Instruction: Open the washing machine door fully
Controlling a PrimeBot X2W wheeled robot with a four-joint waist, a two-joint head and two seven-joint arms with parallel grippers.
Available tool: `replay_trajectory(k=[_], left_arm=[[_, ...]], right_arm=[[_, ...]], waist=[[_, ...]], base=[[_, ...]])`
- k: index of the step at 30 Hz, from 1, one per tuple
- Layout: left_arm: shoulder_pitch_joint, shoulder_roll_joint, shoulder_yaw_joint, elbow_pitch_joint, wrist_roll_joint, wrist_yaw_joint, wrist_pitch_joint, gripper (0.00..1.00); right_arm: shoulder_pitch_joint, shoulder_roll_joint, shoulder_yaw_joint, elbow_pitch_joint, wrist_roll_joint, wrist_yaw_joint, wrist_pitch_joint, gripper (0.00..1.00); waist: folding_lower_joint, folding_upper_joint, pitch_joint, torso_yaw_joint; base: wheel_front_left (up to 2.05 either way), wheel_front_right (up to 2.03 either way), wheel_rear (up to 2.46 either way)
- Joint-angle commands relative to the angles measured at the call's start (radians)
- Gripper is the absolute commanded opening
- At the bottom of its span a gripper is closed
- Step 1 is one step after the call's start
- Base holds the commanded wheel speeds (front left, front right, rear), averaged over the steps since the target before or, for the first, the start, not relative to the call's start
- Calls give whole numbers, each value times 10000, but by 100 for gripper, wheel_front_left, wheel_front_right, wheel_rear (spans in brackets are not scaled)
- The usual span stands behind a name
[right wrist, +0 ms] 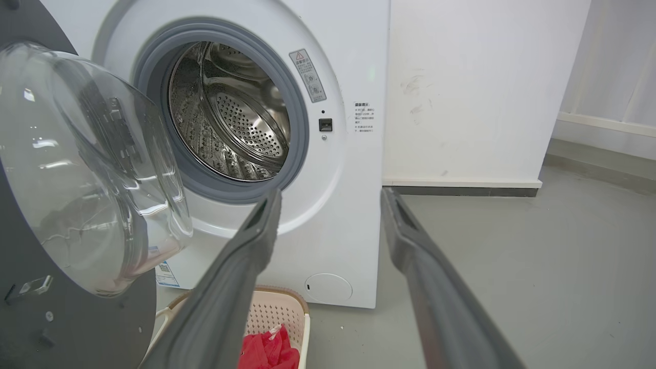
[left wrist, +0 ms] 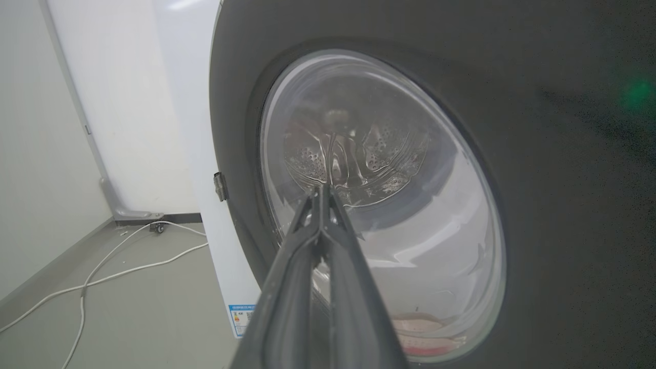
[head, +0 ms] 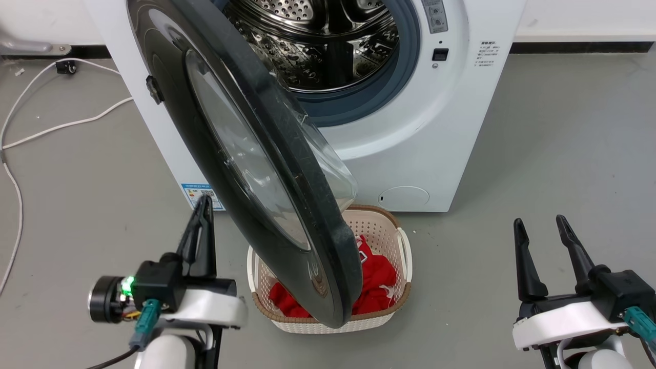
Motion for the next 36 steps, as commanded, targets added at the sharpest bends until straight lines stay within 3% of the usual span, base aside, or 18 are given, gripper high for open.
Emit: replay_trajectory(k=[1, 14, 23, 29, 36], left_arm=[[-181, -7, 26, -207, -22, 49, -26, 0], [-1126, -10, -355, -4053, 29, 93, -24, 0], [-1687, -8, -1622, -6628, 103, 38, -23, 0], [-1246, -3, -2828, -6624, -77, -349, -16, 0], [-133, 265, -4203, -5221, -577, -839, 532, 0]], right_arm=[[-115, 38, -12, -33, -35, -10, 6, 100], [0, 37, -26, -85, 11, -10, 158, 100], [29, 36, 17, -69, 124, -10, 243, 100], [85, 38, -7, -37, 158, -10, 250, 100], [161, 36, 21, -25, 206, -10, 310, 100]], waist=[[0, 0, 11, 4], [0, 0, 19, 77], [0, 0, 23, -73], [0, 0, -11, -152], [0, 0, -46, -172]], base=[[0, 0, 0], [0, 0, 0], [0, 0, 0], [0, 0, 0], [0, 0, 0]])
